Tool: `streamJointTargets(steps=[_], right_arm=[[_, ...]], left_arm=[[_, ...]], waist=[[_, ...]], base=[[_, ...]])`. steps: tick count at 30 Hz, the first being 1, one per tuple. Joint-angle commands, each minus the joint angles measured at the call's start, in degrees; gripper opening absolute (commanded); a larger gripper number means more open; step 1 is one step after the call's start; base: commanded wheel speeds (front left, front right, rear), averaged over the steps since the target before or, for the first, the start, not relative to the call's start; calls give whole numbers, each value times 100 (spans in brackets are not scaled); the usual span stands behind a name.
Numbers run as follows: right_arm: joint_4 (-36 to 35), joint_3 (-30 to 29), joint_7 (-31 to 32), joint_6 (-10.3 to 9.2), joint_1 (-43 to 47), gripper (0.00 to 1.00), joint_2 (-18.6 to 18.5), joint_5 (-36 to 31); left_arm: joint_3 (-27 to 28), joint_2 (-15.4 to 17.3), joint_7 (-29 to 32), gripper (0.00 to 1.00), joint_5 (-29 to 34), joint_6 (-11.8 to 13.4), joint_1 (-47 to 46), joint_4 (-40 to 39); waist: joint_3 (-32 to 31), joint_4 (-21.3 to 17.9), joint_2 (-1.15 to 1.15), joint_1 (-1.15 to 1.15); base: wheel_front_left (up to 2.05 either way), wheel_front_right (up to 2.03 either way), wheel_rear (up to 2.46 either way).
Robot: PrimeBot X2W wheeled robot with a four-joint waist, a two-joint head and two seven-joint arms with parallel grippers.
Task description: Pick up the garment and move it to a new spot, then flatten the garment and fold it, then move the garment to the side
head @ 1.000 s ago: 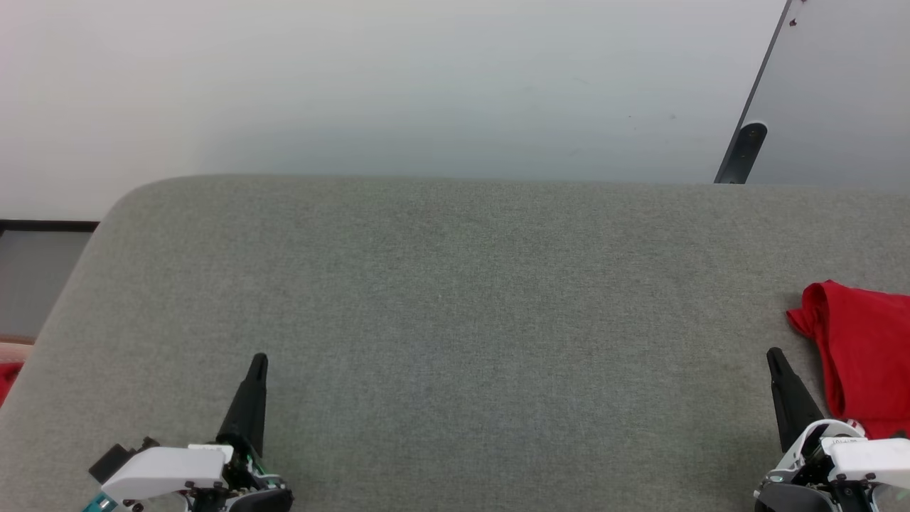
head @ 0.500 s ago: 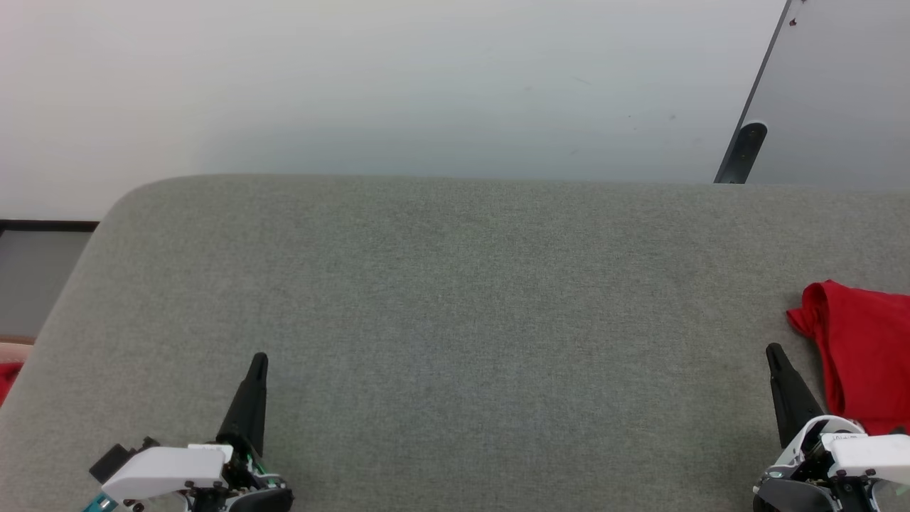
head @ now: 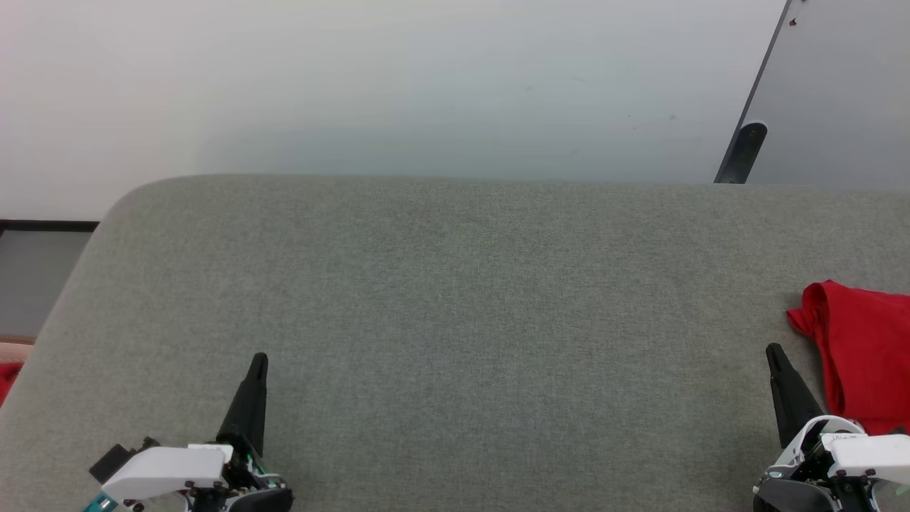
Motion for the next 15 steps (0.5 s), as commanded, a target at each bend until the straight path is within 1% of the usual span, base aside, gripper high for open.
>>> streamJointTargets(steps=[1,15], right_arm=[[3,24,3,2,-13,0,20,27],[3,24,2,2,-13,0,19,27]], left_arm=[[16,-2,13,0,-10,-38,-60,10],[17,-2,15,0,-7,-37,-60,9]], waist=[[0,0,0,0],[0,0,0,0]], base=[[0,0,0],[0,0,0]])
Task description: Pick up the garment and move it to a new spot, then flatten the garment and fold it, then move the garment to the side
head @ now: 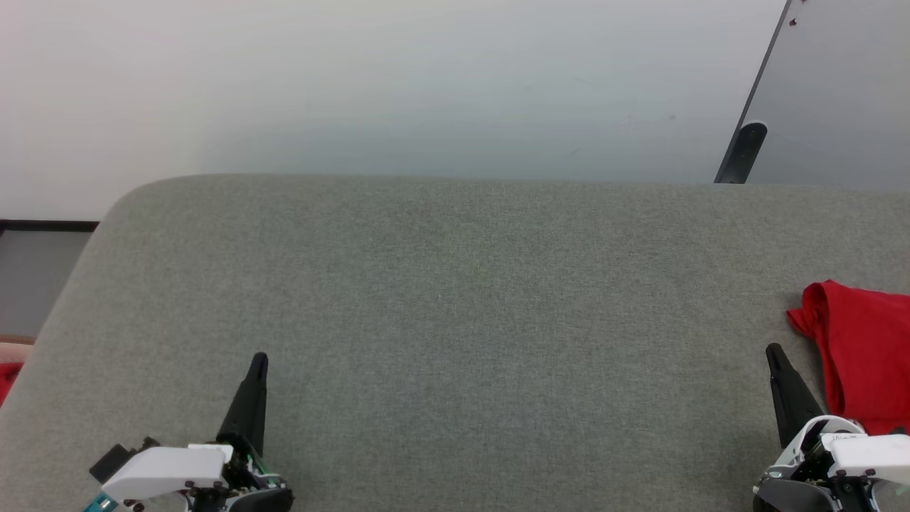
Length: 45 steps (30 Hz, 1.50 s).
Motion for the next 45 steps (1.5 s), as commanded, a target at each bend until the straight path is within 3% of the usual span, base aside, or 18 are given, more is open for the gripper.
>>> streamJointTargets(steps=[1,45], right_arm=[[3,22,2,2,-13,0,18,26],[3,24,1,2,-13,0,18,27]], left_arm=[[17,1,15,0,-7,-37,-60,9],[20,-1,20,0,-2,-36,-60,8]], waist=[[0,0,0,0],[0,0,0,0]], base=[[0,0,0],[0,0,0]])
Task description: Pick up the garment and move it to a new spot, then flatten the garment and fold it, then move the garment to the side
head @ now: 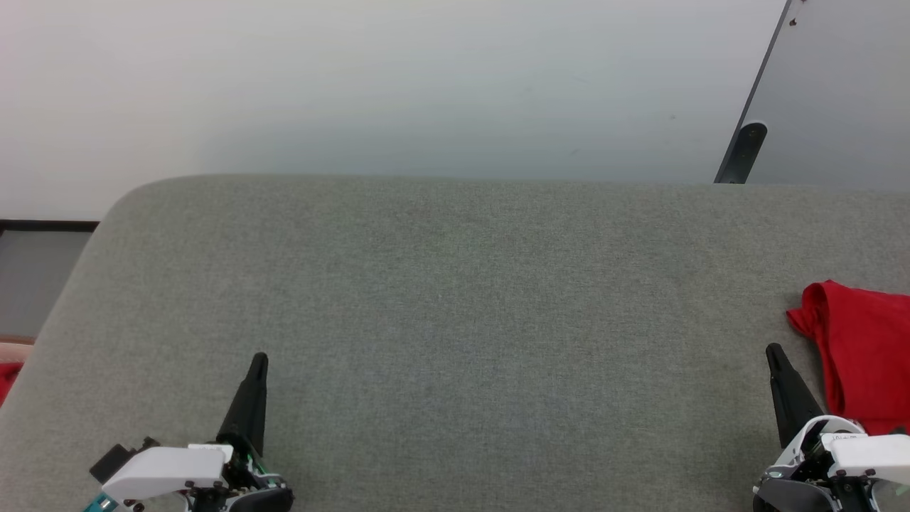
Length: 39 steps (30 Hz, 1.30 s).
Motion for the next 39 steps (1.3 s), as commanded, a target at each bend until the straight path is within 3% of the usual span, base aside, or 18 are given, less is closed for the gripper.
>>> streamJointTargets(steps=[1,39], right_arm=[[3,24,1,2,-13,0,18,27],[3,24,0,2,-13,0,18,28]], left_arm=[[18,3,19,0,-3,-36,-59,8],[18,3,20,0,-1,-34,-59,7]], waist=[[0,0,0,0],[0,0,0,0]], base=[[0,0,0],[0,0,0]])
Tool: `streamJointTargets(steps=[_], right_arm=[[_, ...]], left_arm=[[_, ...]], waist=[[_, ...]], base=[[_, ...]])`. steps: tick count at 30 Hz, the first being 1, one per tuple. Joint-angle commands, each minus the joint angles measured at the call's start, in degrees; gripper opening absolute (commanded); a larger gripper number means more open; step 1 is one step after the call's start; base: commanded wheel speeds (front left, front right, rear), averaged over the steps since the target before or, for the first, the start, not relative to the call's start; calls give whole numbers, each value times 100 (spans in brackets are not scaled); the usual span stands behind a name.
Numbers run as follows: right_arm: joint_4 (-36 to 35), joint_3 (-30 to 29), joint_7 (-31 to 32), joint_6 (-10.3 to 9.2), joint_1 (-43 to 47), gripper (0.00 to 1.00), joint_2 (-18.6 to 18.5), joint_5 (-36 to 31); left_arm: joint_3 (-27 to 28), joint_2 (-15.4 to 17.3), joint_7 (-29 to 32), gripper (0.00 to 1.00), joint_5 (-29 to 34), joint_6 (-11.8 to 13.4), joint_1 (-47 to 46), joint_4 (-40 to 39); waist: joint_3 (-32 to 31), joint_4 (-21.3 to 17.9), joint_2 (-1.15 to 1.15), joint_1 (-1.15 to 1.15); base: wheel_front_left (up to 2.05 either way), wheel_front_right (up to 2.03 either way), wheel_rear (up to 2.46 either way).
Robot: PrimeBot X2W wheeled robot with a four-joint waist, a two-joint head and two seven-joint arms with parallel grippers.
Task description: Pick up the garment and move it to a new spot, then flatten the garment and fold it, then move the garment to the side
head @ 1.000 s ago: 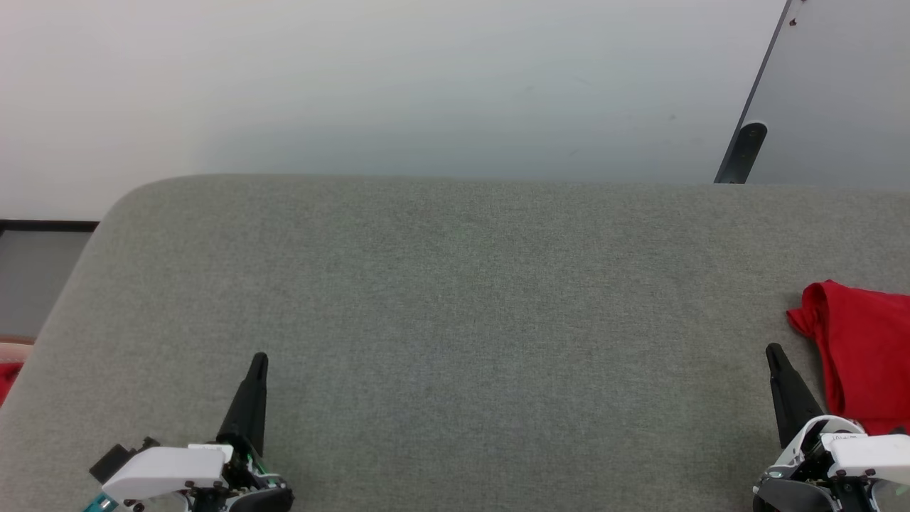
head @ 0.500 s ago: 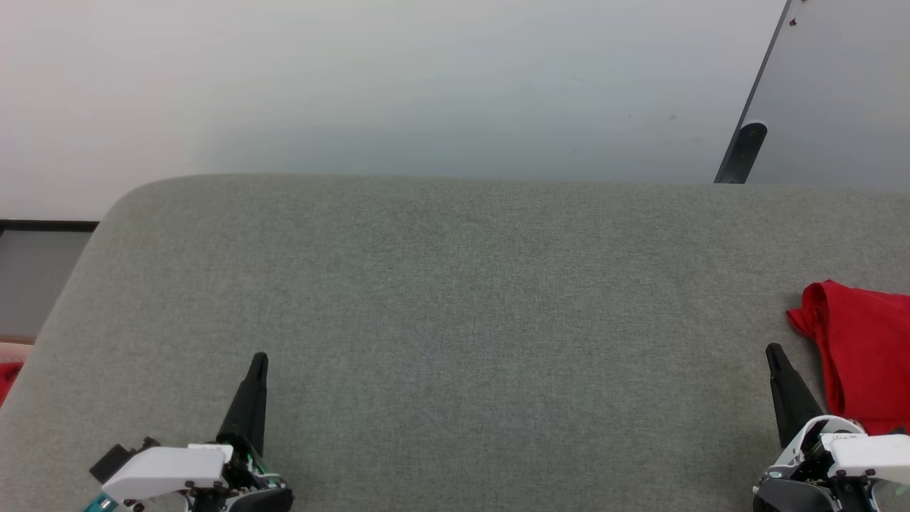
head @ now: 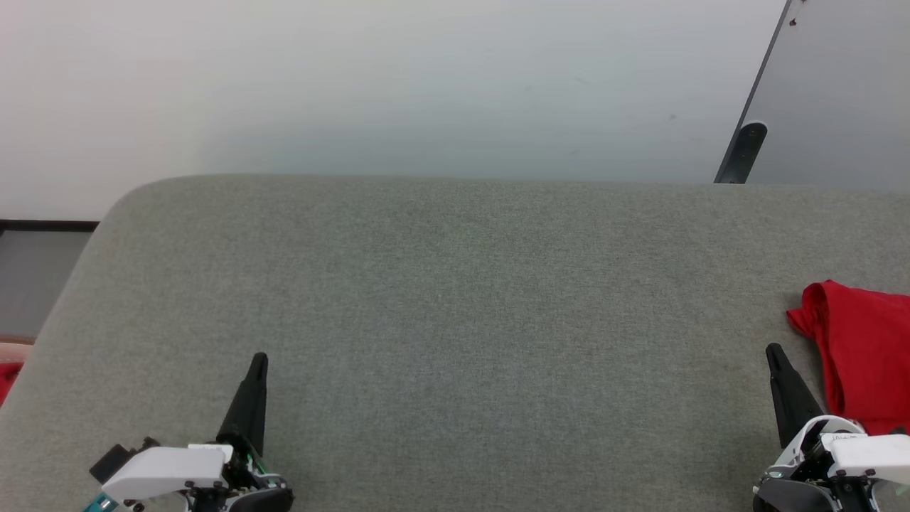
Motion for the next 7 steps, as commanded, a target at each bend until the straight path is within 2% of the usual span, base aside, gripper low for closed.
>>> streamJointTargets(steps=[1,7], right_arm=[[2,23,0,2,-13,0,18,28],[2,23,0,2,-13,0,18,28]], left_arm=[[15,5,19,0,-1,-30,-58,7],[16,5,19,0,0,-30,-58,7]], waist=[[0,0,0,0],[0,0,0,0]], base=[[0,0,0],[0,0,0]])
